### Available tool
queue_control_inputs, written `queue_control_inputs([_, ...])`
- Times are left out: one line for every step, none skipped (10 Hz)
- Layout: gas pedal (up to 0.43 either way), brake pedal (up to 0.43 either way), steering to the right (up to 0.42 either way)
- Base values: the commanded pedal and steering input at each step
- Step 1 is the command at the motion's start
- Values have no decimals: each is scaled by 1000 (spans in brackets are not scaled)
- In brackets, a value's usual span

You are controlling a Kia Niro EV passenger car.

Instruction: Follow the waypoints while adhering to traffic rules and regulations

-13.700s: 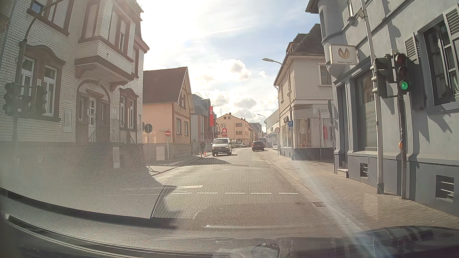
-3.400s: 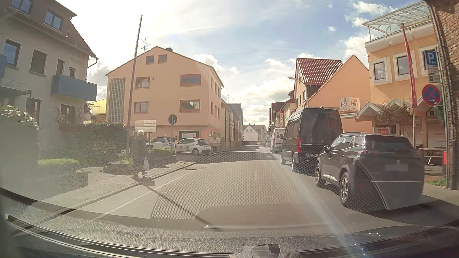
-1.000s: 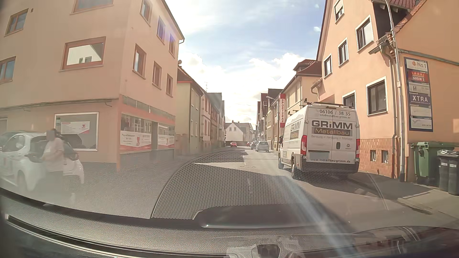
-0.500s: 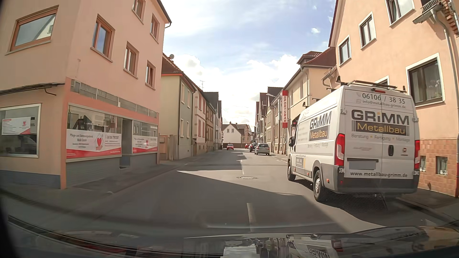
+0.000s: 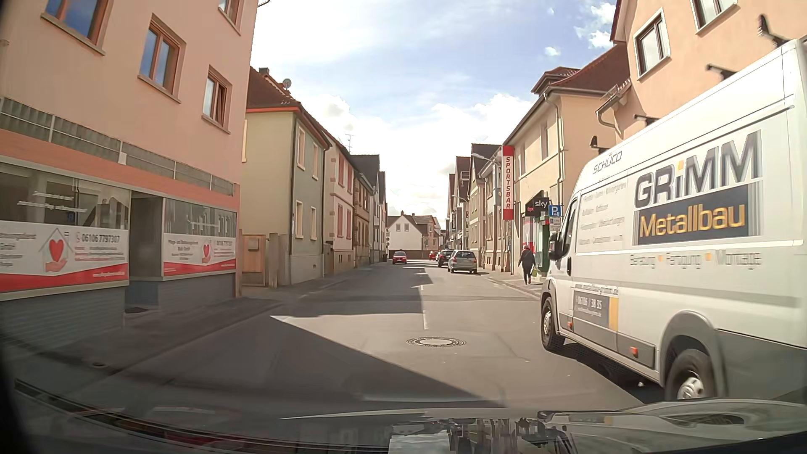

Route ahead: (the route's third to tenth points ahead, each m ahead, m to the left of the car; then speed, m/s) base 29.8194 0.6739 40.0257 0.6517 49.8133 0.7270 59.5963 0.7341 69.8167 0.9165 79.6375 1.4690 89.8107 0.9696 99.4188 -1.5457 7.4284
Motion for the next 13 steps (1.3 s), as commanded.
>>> queue_control_inputs([110,0,5])
queue_control_inputs([110,0,5])
queue_control_inputs([110,0,5])
queue_control_inputs([110,0,7])
queue_control_inputs([110,0,10])
queue_control_inputs([110,0,11])
queue_control_inputs([110,0,12])
queue_control_inputs([110,0,11])
queue_control_inputs([110,0,11])
queue_control_inputs([110,0,11])
queue_control_inputs([110,0,8])
queue_control_inputs([110,0,3])
queue_control_inputs([110,0,-1])
